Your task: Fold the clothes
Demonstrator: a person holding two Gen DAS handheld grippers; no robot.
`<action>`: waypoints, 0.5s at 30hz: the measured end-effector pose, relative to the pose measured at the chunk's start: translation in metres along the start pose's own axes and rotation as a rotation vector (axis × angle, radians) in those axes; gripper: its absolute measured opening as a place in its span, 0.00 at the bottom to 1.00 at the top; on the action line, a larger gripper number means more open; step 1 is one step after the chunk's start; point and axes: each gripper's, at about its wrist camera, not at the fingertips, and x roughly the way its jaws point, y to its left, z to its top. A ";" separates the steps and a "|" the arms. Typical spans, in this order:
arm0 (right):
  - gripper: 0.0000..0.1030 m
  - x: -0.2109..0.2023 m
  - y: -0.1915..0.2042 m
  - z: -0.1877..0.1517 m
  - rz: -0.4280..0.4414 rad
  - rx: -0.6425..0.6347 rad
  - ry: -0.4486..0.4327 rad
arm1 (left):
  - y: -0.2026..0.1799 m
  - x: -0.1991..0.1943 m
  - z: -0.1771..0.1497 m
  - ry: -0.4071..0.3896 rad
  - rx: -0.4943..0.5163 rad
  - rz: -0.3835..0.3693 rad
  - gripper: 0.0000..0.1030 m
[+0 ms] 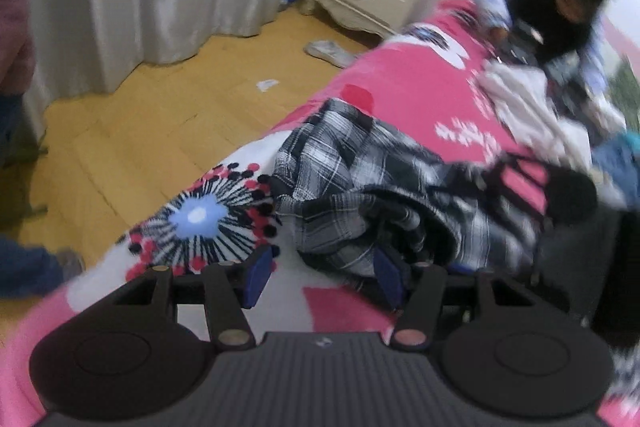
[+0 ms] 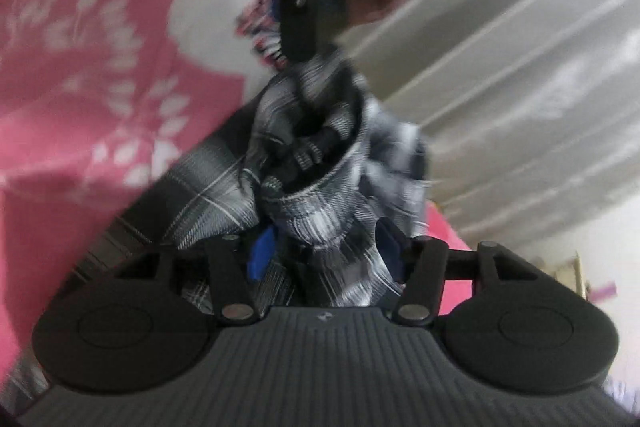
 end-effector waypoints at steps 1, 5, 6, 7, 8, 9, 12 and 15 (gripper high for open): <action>0.50 0.000 -0.002 0.000 0.016 -0.016 -0.009 | -0.003 -0.001 0.000 -0.004 0.053 0.004 0.57; 0.27 -0.006 -0.037 0.001 0.111 0.101 -0.017 | -0.025 -0.001 -0.001 -0.047 0.334 0.017 0.66; 0.25 -0.008 -0.047 0.000 0.130 0.154 -0.022 | -0.029 0.001 -0.001 -0.059 0.402 0.015 0.70; 0.22 -0.011 -0.059 -0.001 0.152 0.213 -0.033 | -0.034 0.002 -0.001 -0.071 0.469 0.014 0.73; 0.20 -0.014 -0.071 -0.001 0.174 0.271 -0.044 | -0.038 0.006 -0.001 -0.078 0.529 0.017 0.73; 0.20 -0.016 -0.082 -0.003 0.198 0.331 -0.056 | -0.043 0.010 0.000 -0.078 0.577 0.018 0.73; 0.19 -0.014 -0.117 -0.012 0.263 0.531 -0.100 | -0.049 0.027 0.009 -0.069 0.655 0.001 0.74; 0.19 0.000 -0.137 -0.022 0.343 0.646 -0.120 | -0.042 0.040 0.025 -0.045 0.590 -0.046 0.74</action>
